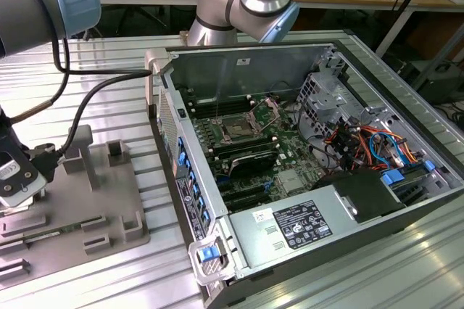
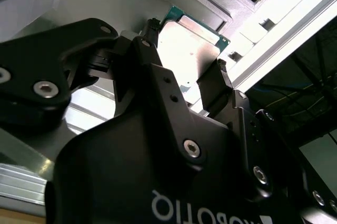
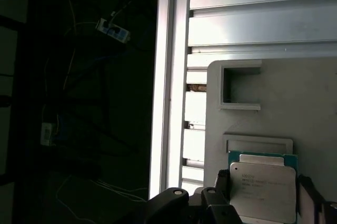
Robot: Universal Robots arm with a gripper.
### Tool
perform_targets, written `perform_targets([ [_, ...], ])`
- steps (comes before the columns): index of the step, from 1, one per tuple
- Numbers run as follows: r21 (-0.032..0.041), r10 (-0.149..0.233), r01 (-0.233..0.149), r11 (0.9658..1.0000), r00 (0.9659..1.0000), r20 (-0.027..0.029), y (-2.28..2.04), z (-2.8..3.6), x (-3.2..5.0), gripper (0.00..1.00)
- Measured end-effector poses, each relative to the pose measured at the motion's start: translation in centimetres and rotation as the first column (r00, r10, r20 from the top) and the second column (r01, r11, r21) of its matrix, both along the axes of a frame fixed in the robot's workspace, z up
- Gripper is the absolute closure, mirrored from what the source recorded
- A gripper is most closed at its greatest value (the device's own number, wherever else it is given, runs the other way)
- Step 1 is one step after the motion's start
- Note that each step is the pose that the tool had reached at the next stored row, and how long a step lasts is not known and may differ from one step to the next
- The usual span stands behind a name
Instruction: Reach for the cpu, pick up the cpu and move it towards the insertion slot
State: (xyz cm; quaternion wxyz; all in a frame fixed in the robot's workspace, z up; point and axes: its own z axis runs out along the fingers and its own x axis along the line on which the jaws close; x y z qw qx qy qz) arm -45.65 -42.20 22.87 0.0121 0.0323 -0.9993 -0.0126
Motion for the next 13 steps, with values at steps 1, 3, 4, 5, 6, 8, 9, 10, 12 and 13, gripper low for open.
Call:
perform_targets([
  [1,0.0000,0.000,0.000,1.0000,1.0000,0.0000,0.00,0.07,0.00,0.45],
  [3,0.0000,0.000,0.000,1.0000,1.0000,0.0000,0.00,0.27,0.00,0.45],
  [4,0.0000,0.000,0.000,1.0000,1.0000,0.0000,0.00,0.35,0.00,0.45],
  [5,0.0000,0.000,0.000,1.0000,1.0000,0.0000,0.00,0.44,0.00,0.45],
  [6,0.0000,0.000,0.000,1.0000,1.0000,0.0000,0.00,0.55,0.00,0.45],
  [8,0.0000,0.000,0.000,1.0000,1.0000,0.0000,0.00,0.71,0.00,0.45],
  [9,0.0001,0.000,0.000,1.0000,1.0000,0.0001,-0.01,0.76,0.00,0.45],
  [10,0.0000,0.000,0.000,1.0000,1.0000,0.0000,-0.01,0.84,0.00,0.45],
  [12,0.0000,0.000,0.000,1.0000,1.0000,0.0000,-0.01,0.94,0.00,0.45],
  [13,0.0000,0.000,0.000,1.0000,1.0000,0.0000,-0.01,0.99,0.00,0.45],
])
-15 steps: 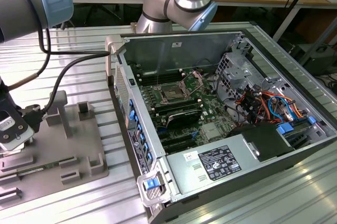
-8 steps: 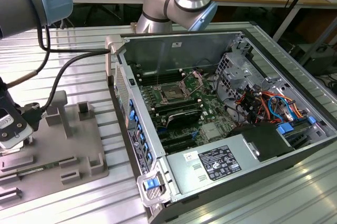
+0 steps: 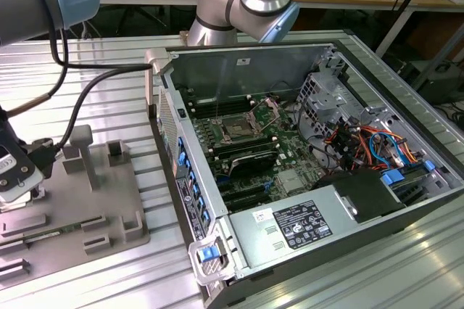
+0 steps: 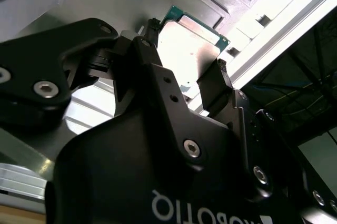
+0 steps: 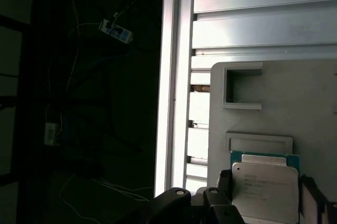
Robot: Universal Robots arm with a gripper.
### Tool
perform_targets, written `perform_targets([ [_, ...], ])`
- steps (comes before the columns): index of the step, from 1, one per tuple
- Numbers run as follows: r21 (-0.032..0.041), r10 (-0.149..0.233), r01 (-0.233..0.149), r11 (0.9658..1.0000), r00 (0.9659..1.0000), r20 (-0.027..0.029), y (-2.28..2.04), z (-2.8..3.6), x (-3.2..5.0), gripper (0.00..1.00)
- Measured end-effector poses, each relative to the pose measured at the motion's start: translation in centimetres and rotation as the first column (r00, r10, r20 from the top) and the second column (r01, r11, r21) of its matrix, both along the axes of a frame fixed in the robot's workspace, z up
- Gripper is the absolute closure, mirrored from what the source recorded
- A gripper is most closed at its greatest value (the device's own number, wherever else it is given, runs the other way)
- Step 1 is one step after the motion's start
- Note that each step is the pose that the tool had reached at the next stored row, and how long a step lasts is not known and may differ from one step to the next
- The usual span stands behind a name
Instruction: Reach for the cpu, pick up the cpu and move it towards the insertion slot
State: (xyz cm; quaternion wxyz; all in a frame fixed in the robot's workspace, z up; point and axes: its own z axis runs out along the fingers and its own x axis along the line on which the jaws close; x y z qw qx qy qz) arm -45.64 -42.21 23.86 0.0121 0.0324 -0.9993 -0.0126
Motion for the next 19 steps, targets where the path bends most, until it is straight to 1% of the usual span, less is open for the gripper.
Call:
perform_targets([
  [12,0.0000,0.000,0.000,1.0000,1.0000,0.0000,-0.03,0.61,0.01,0.45],
  [15,0.0000,0.000,0.000,1.0000,1.0000,-0.0001,-0.03,0.91,0.01,0.45],
  [19,0.0000,0.000,0.000,1.0000,1.0000,0.0000,-0.03,1.10,0.01,0.45],
])
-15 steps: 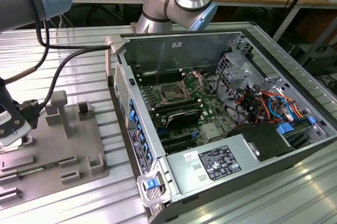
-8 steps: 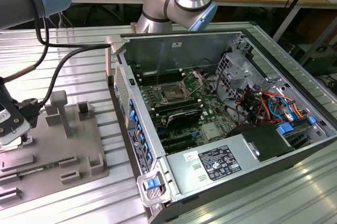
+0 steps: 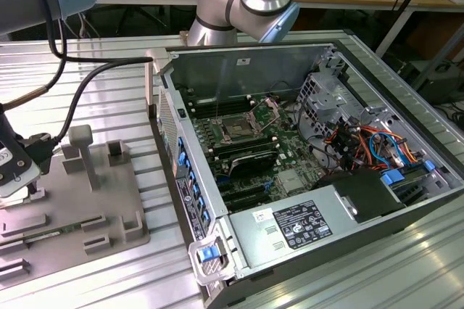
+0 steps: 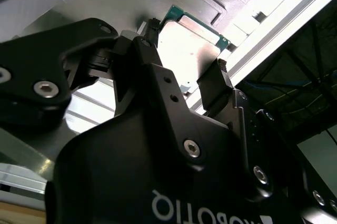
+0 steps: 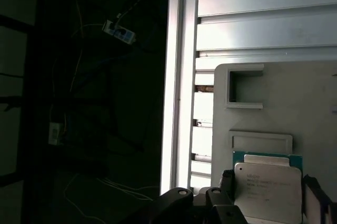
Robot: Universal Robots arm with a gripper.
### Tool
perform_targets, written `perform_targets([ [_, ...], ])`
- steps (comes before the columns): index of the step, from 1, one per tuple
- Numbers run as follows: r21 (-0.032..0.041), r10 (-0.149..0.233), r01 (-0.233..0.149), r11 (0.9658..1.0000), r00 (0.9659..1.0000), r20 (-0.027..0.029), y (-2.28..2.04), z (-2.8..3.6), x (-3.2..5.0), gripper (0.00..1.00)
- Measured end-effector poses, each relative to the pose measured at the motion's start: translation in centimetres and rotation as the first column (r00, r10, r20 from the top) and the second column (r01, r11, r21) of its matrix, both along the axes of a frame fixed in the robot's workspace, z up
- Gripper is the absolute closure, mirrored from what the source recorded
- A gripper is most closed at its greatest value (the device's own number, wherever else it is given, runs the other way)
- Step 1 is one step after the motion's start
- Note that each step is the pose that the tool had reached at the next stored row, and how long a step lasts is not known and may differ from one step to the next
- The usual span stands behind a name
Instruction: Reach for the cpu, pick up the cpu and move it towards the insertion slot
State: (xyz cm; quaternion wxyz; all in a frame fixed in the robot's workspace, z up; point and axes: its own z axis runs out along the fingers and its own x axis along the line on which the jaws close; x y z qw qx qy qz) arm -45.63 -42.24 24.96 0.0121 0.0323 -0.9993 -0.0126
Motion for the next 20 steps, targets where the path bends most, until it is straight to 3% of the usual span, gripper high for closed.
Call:
perform_targets([
  [20,0.0011,0.000,0.000,1.0000,1.0000,-0.0014,-0.02,1.02,0.07,0.45],
])
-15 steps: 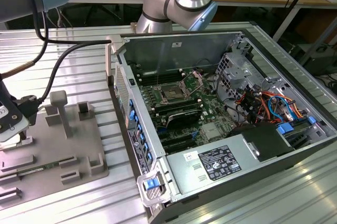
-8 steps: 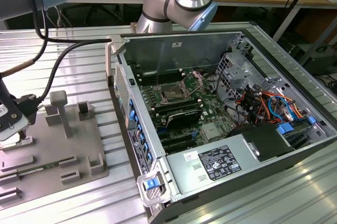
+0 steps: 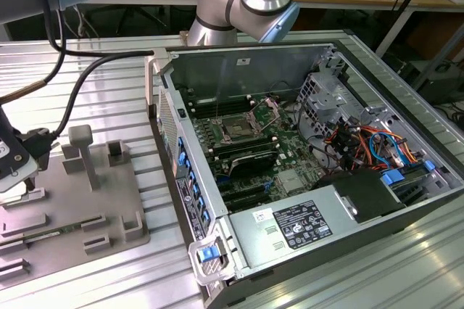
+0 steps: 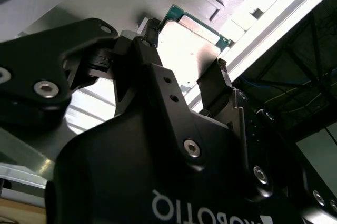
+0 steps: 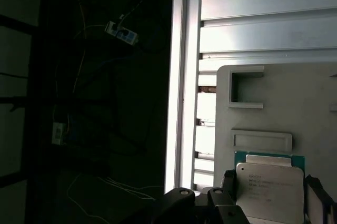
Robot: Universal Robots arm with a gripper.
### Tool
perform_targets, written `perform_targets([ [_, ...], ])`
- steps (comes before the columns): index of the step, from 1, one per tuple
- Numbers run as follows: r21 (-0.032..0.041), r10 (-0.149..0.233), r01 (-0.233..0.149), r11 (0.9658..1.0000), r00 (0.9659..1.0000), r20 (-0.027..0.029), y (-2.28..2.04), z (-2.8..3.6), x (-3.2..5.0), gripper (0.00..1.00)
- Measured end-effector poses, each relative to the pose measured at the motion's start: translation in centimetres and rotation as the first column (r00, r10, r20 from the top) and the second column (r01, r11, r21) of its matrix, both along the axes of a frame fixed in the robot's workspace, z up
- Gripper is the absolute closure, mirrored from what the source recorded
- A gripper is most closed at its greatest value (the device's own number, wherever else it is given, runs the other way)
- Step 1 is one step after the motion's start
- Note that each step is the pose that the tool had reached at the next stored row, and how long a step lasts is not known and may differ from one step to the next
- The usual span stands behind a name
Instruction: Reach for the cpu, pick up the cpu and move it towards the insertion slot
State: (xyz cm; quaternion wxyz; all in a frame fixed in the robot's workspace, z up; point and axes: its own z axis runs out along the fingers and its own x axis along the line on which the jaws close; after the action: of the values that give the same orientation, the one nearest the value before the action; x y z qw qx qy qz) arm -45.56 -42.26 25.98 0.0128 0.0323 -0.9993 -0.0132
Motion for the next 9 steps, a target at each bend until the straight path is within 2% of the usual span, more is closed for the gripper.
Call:
perform_targets([
  [9,0.0016,0.000,0.000,1.0000,1.0000,-0.0007,-0.04,0.38,0.02,0.45],
])
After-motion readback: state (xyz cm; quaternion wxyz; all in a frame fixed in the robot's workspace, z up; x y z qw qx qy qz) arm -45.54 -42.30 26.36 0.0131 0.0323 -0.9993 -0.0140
